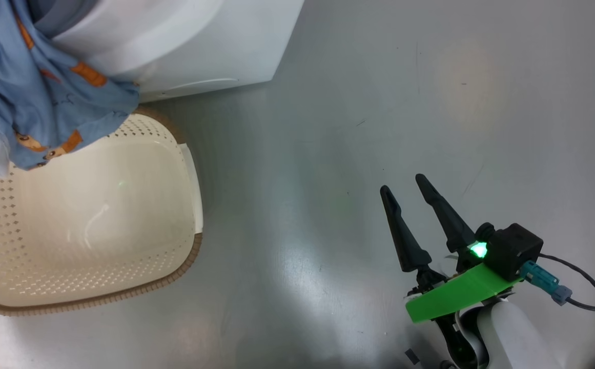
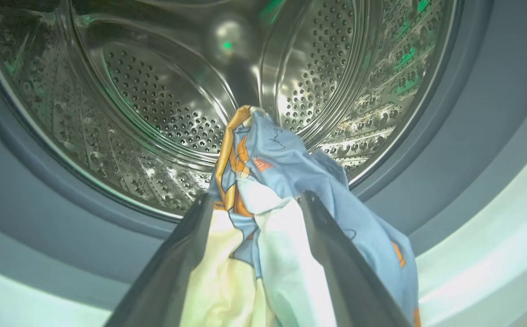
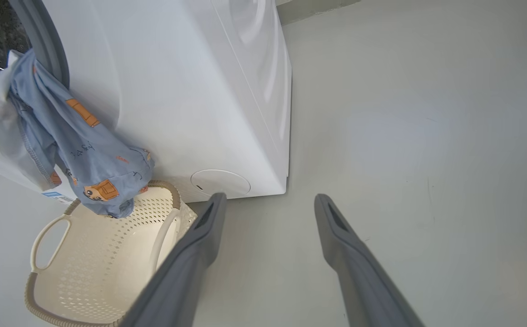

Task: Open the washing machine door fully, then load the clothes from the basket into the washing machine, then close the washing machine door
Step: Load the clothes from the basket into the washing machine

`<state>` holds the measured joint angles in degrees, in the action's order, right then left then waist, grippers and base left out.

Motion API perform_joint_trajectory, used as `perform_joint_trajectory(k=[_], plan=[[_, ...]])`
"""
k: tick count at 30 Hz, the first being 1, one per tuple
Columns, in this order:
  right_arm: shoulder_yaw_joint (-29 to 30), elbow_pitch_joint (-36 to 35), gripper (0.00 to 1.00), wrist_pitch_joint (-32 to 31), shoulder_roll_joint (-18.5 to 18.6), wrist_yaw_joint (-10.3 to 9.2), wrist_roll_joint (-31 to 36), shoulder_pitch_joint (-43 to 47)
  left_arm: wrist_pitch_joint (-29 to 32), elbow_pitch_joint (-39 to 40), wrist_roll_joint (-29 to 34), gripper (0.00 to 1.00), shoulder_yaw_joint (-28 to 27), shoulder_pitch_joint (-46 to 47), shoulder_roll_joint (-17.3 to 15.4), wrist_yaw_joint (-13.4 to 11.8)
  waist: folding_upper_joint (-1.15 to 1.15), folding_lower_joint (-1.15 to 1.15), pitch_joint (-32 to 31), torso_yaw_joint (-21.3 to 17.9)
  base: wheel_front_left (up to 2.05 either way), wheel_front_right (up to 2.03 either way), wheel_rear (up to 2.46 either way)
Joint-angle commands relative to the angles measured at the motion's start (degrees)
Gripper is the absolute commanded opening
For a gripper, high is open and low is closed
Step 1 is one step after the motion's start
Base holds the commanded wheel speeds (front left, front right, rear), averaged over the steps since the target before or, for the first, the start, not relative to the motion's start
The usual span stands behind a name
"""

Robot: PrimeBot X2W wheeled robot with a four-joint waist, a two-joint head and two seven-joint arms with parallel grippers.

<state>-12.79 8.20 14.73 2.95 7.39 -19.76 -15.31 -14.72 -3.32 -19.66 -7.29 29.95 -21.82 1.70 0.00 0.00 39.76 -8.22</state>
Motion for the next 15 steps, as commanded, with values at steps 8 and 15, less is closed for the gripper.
perform_joint_trajectory(k=[8,15], plan=[[-1.31,-0.72,1.0,0.27,-0.07,0.1,1.11,0.45,-0.28,3.02,0.31,1.0,-5.68,-10.22,0.49,-0.68,0.0,0.0,-0.16,0.16,0.0,0.0,0.0],[-1.31,-0.68,1.0,0.27,-0.07,0.1,1.31,0.33,-0.28,2.3,1.07,1.0,-6.42,-14.98,3.21,-0.07,0.0,0.0,-0.23,0.4,0.0,0.0,0.0]])
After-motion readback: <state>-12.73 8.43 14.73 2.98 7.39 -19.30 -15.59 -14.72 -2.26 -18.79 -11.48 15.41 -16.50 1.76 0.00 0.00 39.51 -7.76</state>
